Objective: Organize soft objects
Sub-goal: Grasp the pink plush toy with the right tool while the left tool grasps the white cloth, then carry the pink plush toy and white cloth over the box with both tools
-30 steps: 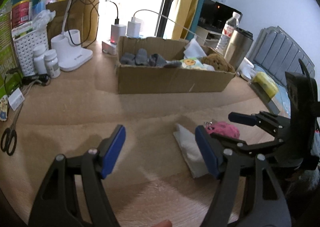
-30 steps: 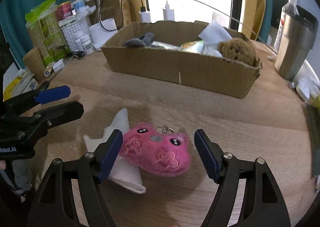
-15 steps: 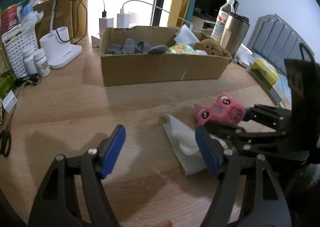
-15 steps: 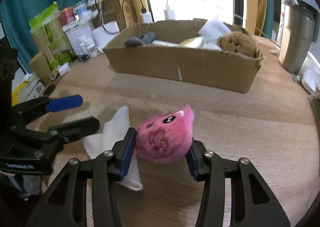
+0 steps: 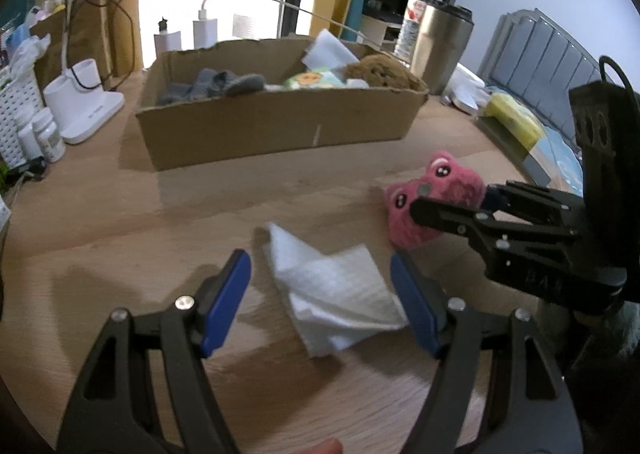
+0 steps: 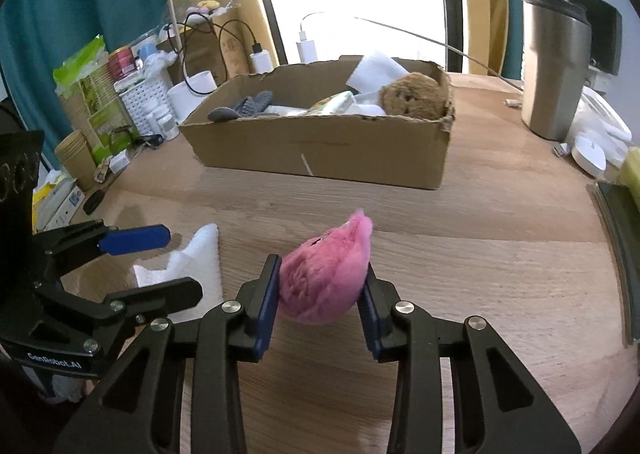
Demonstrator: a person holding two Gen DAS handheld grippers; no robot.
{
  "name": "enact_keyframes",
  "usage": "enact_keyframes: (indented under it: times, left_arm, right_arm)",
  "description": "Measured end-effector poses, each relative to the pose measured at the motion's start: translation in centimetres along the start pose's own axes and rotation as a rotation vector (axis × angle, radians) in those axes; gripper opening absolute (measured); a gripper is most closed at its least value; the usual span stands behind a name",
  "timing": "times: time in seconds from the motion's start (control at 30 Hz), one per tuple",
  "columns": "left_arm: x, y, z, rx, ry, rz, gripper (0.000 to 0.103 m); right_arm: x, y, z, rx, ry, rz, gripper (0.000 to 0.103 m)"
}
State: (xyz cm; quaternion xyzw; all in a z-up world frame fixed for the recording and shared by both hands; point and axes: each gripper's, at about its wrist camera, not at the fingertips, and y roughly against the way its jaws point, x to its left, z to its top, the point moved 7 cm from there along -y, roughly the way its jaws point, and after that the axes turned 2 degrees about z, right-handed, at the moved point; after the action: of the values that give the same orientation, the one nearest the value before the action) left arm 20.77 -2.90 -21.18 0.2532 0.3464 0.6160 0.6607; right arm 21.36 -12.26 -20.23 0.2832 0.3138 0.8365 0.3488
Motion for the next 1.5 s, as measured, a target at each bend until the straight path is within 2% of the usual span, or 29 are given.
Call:
enact_keyframes:
  times: [0.1, 0.27, 0.37, 0.5, 0.57, 0.6, 0.67, 0.77, 0.9, 1.5]
  left_arm:
    - [-0.4, -0.7, -0.3, 0.023, -0.002, -0.003, 0.074]
    - [-0.8, -2.2, -1.0, 0.081, -0.02, 0.033, 0.074]
    - [-1.2, -2.4, -1.2, 0.08, -0.052, 0.066, 0.074]
    - [-1.5, -2.6, -1.5, 0.066, -0.073, 0.072, 0.072]
    - [-1.7, -2.5, -1.7, 0.061, -0.091, 0.075, 0.056]
    - [-1.8, -2.4, -1.8, 0.057, -0.098, 0.068, 0.051]
    - [-2.2, -2.3, -1.7, 0.058, -0.114, 0.051, 0.032]
    - [-2.6, -2.1, -1.8, 0.059, -0.117, 0.017, 0.021]
    - [-2.8, -1.4, -1.7, 0.047, -0.109, -0.019, 0.019]
    - [-1.5, 2.6, 2.2, -0.076, -0.072, -0.029, 0.019]
  right_arm:
    - [-0.4, 0.1, -0.2, -0.003, -0.011, 0.004, 0.038]
    - [-0.8, 0.3, -0.5, -0.009, -0.026, 0.011, 0.038]
    - [-1.0, 0.4, -0.5, -0.012, -0.031, 0.014, 0.038]
    - [-1.0, 0.5, -0.4, -0.018, -0.03, 0.014, 0.038]
    - [-1.0, 0.6, -0.3, -0.022, -0.03, 0.013, 0.038]
    - [-1.0, 0.6, -0.3, -0.023, -0.03, 0.013, 0.038]
    - [-1.0, 0.7, -0.2, -0.027, -0.029, 0.013, 0.038]
    - [-0.8, 1.0, 0.0, -0.035, -0.024, 0.014, 0.038]
    - [-0.9, 1.7, 0.3, -0.046, -0.017, 0.011, 0.038]
    - [0.1, 3.8, 4.6, -0.117, 0.032, -0.001, 0.038]
